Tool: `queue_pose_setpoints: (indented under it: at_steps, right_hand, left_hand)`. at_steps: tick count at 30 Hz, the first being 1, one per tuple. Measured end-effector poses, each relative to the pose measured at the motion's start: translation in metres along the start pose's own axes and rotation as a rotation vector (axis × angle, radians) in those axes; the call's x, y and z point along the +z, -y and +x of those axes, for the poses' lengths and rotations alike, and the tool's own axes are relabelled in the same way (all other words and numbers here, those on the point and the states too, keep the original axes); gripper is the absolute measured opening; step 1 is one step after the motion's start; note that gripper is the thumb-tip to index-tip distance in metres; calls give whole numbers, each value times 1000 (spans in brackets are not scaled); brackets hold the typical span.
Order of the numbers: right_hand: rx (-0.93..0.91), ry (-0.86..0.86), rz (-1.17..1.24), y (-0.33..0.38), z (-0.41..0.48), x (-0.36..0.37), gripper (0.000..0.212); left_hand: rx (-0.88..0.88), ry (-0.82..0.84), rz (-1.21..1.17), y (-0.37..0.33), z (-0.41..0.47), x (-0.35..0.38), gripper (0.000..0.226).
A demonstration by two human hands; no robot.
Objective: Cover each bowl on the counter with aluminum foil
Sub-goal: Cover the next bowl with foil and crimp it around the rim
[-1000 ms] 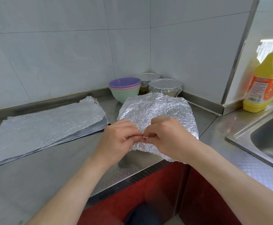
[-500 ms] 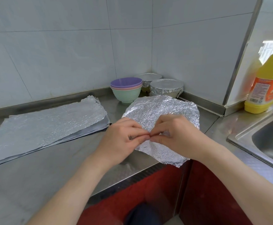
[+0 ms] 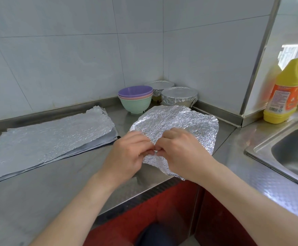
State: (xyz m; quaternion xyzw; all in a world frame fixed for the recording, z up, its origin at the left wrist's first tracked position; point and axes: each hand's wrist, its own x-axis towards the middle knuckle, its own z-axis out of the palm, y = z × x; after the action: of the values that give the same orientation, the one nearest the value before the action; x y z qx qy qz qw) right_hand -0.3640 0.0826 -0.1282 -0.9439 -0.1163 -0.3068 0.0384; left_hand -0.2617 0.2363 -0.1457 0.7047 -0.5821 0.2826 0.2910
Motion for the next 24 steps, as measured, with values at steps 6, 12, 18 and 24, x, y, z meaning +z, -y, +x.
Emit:
queue_pose_setpoints:
  at_steps: [6,12,18,24]
  right_hand:
    - [135,57,271,-3,-4,-19,21]
    - [196,89,333,-13,-4,-23,13]
    - [148,105,272,-8,-2,-20,20]
    - [56,59,98,-6,0,-9,8]
  left_hand:
    - [-52,38,-18,14,-9,-17,19]
    - [-224,-24,-133,3,-3,-20,21]
    - [-196,39,-221,0,0,-12,15]
    - [-107,32,-130,0,0,-5,21]
